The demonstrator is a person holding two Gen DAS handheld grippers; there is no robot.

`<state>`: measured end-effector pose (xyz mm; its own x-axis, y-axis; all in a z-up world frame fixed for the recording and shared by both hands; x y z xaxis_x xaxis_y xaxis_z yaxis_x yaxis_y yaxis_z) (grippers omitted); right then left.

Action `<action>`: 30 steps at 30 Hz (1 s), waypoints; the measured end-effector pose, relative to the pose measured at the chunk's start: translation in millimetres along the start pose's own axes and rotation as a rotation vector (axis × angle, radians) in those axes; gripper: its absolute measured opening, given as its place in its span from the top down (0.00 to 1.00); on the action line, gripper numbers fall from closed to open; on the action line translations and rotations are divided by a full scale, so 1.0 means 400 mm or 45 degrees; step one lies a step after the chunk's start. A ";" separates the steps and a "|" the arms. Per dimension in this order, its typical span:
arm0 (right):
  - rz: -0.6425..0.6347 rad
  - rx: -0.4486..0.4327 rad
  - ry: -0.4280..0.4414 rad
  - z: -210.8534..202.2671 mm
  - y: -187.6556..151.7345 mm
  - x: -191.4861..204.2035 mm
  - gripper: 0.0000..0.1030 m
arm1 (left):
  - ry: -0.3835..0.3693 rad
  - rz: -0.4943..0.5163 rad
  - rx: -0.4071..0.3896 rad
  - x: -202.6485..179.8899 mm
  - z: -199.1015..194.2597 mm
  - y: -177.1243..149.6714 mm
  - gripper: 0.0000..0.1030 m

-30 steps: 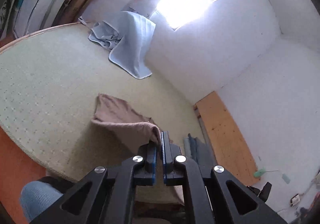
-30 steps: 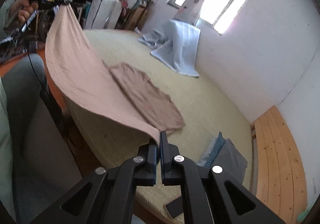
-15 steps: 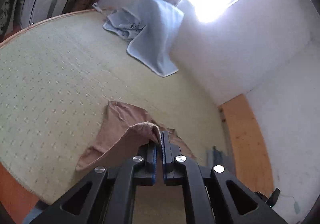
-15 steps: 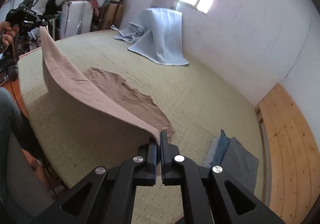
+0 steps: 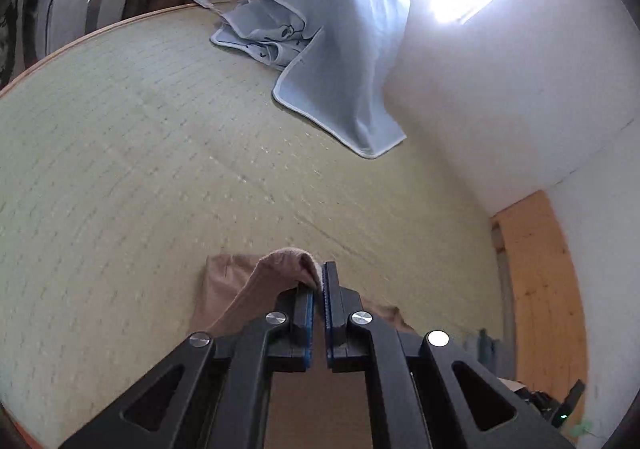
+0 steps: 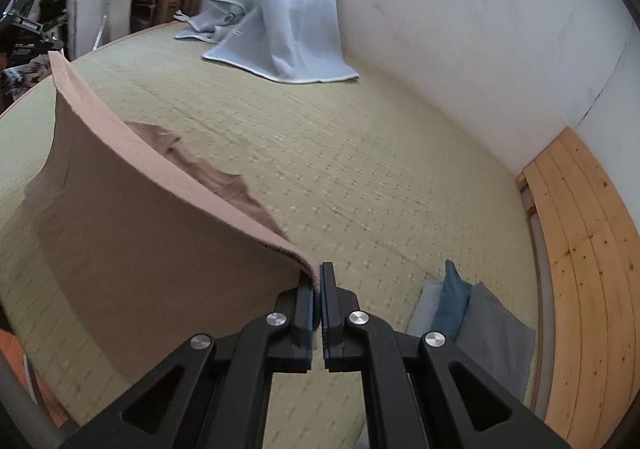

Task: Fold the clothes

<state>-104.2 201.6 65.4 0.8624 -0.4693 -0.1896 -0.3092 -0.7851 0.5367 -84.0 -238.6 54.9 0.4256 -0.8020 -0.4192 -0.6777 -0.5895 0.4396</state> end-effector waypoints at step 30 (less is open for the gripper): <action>0.252 0.376 0.068 0.641 0.044 -0.237 0.64 | 0.405 0.193 0.180 -0.030 0.649 0.110 0.94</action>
<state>-294.1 128.5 -117.9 0.7916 -0.6082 -0.0588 -0.5679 -0.7679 0.2963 -274.5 -229.7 -127.0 0.4643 -0.8821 -0.0801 -0.8137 -0.4605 0.3547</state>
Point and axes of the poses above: each gripper's, at about its wrist camera, not at the fingertips, and z roughly the way its jaws point, x to its left, y to its top, the point moved 7 cm from there along z, roughly the way its jaws point, and after that the axes turned 10 degrees about y, right-handed, at the moved point
